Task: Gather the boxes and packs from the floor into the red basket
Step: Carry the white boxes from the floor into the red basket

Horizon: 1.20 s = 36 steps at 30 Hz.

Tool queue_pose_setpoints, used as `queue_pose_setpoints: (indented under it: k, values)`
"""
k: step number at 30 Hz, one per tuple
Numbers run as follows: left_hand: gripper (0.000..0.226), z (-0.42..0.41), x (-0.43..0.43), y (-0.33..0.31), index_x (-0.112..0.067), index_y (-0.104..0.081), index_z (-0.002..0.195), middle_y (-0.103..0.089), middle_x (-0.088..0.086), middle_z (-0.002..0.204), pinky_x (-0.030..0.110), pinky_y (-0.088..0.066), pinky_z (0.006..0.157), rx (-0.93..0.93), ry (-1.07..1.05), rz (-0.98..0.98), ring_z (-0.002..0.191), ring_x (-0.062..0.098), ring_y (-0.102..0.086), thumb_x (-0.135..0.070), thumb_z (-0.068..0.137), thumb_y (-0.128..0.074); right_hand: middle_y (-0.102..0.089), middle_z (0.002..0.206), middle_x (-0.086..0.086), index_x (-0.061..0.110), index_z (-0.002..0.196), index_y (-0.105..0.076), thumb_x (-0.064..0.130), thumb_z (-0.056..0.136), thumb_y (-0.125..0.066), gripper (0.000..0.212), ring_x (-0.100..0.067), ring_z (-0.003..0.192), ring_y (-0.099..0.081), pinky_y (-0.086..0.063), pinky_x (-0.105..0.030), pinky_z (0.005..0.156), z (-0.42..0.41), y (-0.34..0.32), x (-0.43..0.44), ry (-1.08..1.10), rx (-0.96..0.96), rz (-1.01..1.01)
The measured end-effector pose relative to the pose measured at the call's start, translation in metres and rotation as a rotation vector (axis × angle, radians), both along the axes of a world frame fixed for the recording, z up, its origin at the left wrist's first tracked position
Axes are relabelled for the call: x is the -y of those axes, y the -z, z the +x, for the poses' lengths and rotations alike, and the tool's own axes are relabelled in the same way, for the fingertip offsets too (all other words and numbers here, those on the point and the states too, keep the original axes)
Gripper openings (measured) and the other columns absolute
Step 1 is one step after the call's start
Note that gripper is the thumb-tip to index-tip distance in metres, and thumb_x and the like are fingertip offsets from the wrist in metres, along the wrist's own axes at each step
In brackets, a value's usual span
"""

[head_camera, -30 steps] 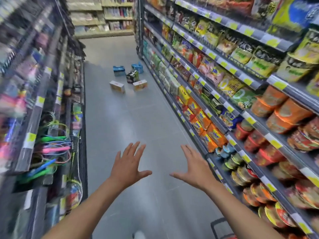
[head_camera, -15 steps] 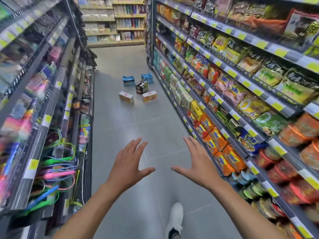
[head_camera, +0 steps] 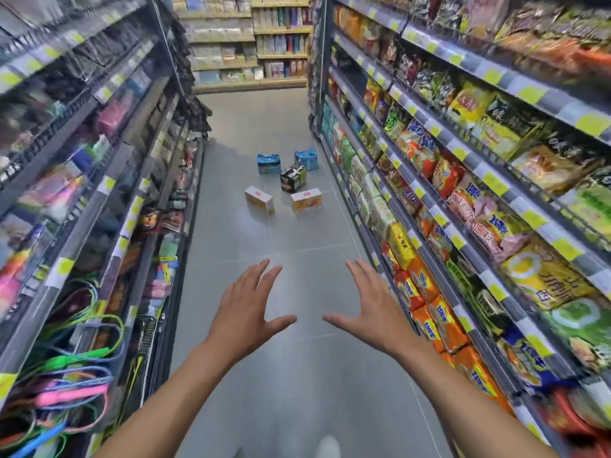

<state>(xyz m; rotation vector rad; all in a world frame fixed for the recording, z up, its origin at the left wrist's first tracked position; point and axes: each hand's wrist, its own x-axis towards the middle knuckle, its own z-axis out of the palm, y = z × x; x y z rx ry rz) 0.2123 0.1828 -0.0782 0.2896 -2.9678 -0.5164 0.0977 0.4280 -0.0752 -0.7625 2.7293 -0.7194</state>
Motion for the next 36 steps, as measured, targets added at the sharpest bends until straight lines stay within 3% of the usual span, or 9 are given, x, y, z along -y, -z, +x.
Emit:
queue_pose_setpoints:
  k: [5, 10, 19, 27, 36]
  values:
    - [0.096, -0.053, 0.009, 0.001, -0.031, -0.027, 0.158, -0.019, -0.004, 0.169, 0.048, -0.030, 0.121, 0.006, -0.048, 0.024, 0.152, 0.023, -0.025, -0.070, 0.081, -0.068, -0.011, 0.173, 0.006, 0.031, 0.165, -0.012, 0.078, 0.076, -0.067, 0.115, -0.019, 0.158, -0.013, -0.023, -0.047, 0.127, -0.068, 0.001, 0.011, -0.036, -0.008, -0.027]
    - [0.079, -0.106, 0.024, 0.002, -0.029, -0.043, 0.148, -0.028, -0.003, 0.164, 0.048, -0.036, 0.117, -0.030, -0.078, 0.066, 0.148, 0.023, -0.034, -0.059, 0.082, -0.074, -0.009, 0.173, 0.006, 0.031, 0.165, -0.011, 0.075, 0.079, -0.068, 0.112, -0.019, 0.159, -0.012, -0.024, -0.047, 0.126, -0.125, 0.006, 0.025, -0.048, 0.016, -0.013]
    - [0.088, -0.216, 0.073, 0.016, -0.029, -0.034, 0.156, -0.025, -0.002, 0.167, 0.048, -0.033, 0.120, -0.026, -0.069, 0.084, 0.151, 0.023, -0.030, -0.060, 0.083, -0.073, -0.008, 0.173, 0.007, 0.032, 0.165, -0.010, 0.073, 0.081, -0.069, 0.111, -0.018, 0.159, -0.012, -0.022, -0.044, 0.127, -0.230, 0.016, 0.074, -0.044, 0.039, -0.006]
    - [0.091, -0.340, 0.173, 0.015, -0.034, -0.028, 0.157, -0.020, -0.006, 0.168, 0.046, -0.032, 0.119, -0.009, -0.081, 0.103, 0.152, 0.021, -0.025, -0.065, 0.083, -0.070, -0.006, 0.173, 0.009, 0.034, 0.165, -0.010, 0.074, 0.081, -0.068, 0.109, -0.015, 0.159, -0.009, -0.020, -0.043, 0.125, -0.352, 0.008, 0.163, -0.035, 0.039, 0.004]
    - [0.090, -0.450, 0.245, 0.022, -0.031, -0.032, 0.156, -0.024, -0.003, 0.166, 0.046, -0.034, 0.118, 0.012, -0.035, 0.105, 0.150, 0.022, -0.028, -0.062, 0.082, -0.073, -0.006, 0.172, 0.012, 0.035, 0.165, -0.011, 0.073, 0.080, -0.070, 0.110, -0.013, 0.158, -0.010, -0.022, -0.046, 0.126, -0.456, 0.011, 0.227, 0.003, 0.052, -0.002]
